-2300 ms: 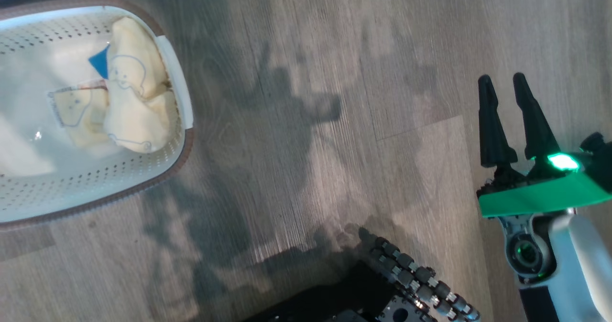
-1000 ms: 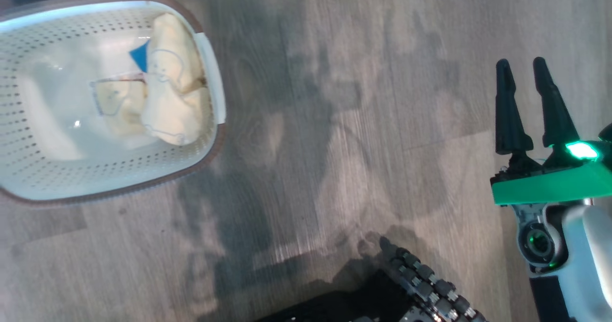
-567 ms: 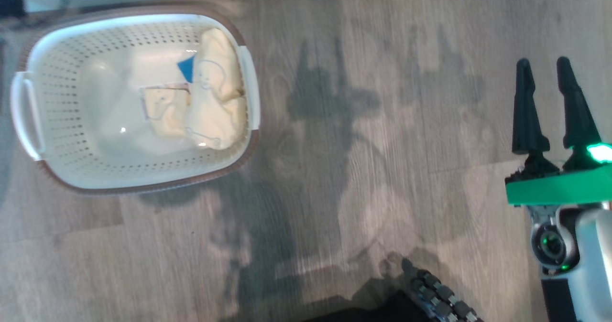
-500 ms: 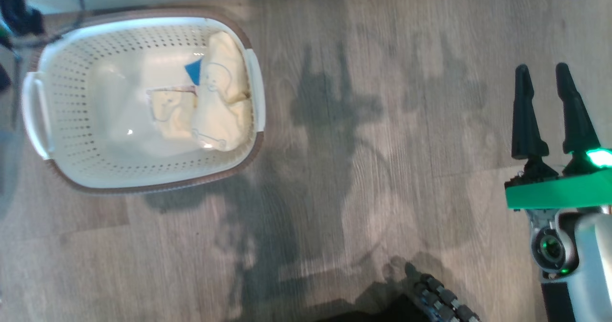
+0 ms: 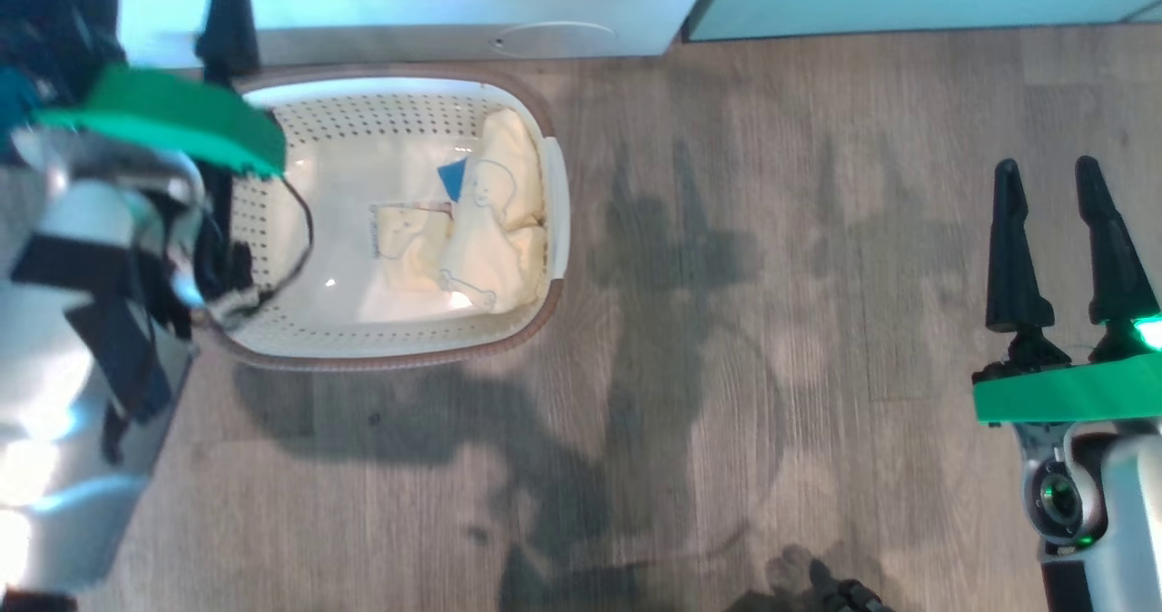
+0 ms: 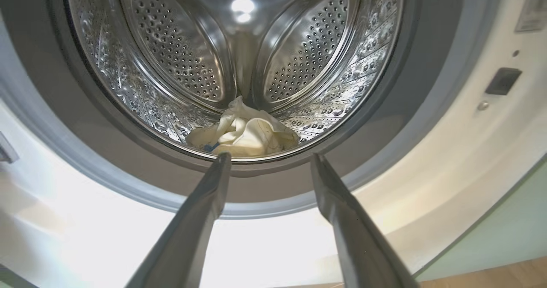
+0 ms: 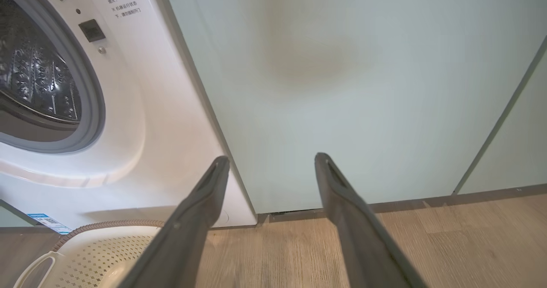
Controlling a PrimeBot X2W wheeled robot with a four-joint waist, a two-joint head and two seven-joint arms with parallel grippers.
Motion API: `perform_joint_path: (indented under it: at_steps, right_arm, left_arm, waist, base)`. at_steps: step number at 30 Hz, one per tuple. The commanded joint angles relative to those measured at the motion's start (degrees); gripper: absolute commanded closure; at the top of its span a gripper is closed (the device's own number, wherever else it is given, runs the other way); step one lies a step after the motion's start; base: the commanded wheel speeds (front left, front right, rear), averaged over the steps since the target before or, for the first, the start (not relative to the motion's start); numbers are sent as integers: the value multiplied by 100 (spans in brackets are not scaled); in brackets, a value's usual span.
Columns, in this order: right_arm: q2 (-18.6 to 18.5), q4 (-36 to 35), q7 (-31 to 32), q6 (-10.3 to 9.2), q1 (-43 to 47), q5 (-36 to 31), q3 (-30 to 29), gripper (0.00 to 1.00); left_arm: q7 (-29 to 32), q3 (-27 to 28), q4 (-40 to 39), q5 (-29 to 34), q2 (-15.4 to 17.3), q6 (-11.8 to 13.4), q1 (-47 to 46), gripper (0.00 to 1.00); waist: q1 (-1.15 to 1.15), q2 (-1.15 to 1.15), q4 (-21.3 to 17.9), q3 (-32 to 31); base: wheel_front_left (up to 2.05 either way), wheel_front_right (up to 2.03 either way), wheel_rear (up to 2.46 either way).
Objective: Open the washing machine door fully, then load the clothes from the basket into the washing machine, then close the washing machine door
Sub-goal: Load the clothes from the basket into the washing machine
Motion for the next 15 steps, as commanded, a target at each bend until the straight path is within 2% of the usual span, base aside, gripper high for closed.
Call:
perform_joint_path:
  at_steps: [1,15]
  right_arm:
    - [-66,-200,-55,-16,125,-70,62,0]
    - [-186,-191,-55,-16,468,-438,-123,0]
  left_arm:
    - [-46,224,-338,52,178,104,145,0]
    - [-384,113,-932,248,-138,786,1892,0]
  waist:
    - [1,0,110,-116]
    - [1,0,660,-802]
  base:
    - [0,0,0]
    - [0,0,0]
